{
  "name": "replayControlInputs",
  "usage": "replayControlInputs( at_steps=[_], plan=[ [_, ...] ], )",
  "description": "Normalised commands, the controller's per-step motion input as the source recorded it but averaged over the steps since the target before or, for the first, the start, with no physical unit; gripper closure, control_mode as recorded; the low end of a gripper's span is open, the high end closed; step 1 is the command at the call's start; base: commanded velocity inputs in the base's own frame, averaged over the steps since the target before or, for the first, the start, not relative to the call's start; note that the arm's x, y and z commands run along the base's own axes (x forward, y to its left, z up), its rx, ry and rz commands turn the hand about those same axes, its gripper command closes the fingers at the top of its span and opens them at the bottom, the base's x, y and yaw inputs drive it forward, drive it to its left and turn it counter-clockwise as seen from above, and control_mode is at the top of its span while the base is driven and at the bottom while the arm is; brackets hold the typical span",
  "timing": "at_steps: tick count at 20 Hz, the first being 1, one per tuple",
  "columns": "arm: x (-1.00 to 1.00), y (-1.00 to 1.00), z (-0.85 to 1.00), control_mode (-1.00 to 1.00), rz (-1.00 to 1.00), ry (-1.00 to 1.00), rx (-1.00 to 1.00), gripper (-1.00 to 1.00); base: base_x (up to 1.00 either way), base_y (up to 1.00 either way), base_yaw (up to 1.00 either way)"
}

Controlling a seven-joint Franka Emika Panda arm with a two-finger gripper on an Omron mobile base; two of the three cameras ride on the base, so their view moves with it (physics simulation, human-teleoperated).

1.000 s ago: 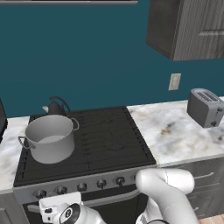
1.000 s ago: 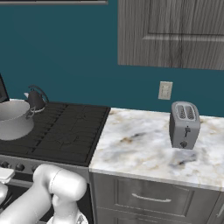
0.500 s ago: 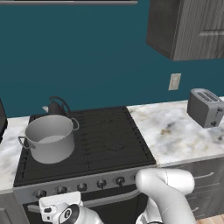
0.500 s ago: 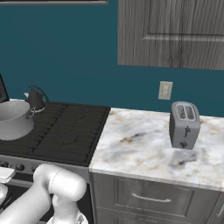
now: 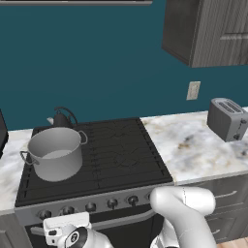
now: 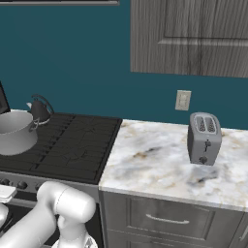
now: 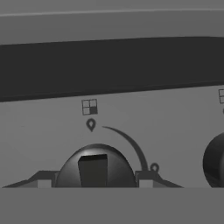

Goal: Pick the kettle from the cabinet and place it on a stove burner. Then pick the pot from the counter and place it on another stove burner. Finally, turn both burners on.

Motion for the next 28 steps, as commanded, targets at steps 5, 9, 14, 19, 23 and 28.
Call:
replayControlInputs(
  at_steps=[5, 9, 14, 19, 23, 28],
  plan=[
    [0.00, 0.00, 0.01, -1.00, 0.00, 0.00, -0.15, 1.00, 0.00, 0.00, 0.00],
    [0.00, 0.00, 0.02, -1.00, -0.01, 0.00, -0.18, 1.00, 0.00, 0.00, 0.00],
    [0.00, 0.00, 0.02, -1.00, -0.02, 0.00, -0.23, 1.00, 0.00, 0.00, 0.00],
    [0.00, 0.00, 0.00, -1.00, -0.02, 0.00, -0.22, 1.00, 0.00, 0.00, 0.00],
    [0.00, 0.00, 0.00, -1.00, -0.03, 0.00, -0.21, 1.00, 0.00, 0.00, 0.00],
    [0.00, 0.00, 0.00, -1.00, -0.03, 0.00, -0.21, 1.00, 0.00, 0.00, 0.00]
  ],
)
